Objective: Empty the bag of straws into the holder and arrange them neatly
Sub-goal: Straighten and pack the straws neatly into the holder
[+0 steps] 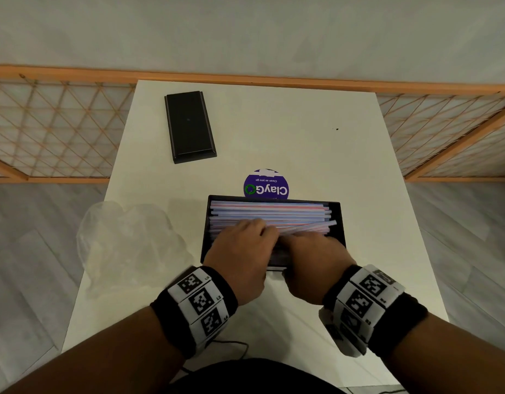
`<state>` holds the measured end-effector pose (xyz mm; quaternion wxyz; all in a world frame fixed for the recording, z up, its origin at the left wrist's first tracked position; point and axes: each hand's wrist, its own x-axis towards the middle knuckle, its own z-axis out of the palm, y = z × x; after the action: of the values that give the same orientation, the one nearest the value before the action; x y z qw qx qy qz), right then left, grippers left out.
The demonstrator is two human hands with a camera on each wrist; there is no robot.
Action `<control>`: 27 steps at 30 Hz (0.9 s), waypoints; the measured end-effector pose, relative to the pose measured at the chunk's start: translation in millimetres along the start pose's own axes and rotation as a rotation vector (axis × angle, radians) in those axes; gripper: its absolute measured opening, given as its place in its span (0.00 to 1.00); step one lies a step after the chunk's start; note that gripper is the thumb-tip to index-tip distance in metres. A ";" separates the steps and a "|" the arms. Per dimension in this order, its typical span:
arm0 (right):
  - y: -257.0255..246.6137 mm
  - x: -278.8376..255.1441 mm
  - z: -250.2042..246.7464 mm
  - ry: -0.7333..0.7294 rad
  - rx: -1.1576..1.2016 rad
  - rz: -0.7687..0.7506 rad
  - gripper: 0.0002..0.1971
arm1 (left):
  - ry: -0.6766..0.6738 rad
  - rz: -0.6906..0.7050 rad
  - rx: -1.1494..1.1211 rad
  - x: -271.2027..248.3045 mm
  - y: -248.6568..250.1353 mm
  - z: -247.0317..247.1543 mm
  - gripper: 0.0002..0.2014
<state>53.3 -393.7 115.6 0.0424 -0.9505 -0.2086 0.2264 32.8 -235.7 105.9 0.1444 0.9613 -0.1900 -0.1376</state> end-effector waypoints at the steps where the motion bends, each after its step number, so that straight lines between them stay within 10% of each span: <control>1: 3.0 -2.1 -3.8 0.033 -0.006 0.010 0.19 | -0.011 -0.014 0.002 -1.2 -2.4 -1.5 0.16; 8: 2.4 -0.7 11.6 -0.164 0.053 0.070 0.13 | -0.236 -0.090 0.161 0.6 -6.8 6.8 0.07; 27: 5.3 7.6 12.9 -0.233 0.034 0.102 0.11 | -0.292 -0.045 0.180 4.6 -12.4 13.6 0.08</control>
<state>55.6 -395.5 100.0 0.0224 -0.9263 -0.1595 0.3407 36.6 -229.6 88.3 0.0256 0.9441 -0.1991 -0.2616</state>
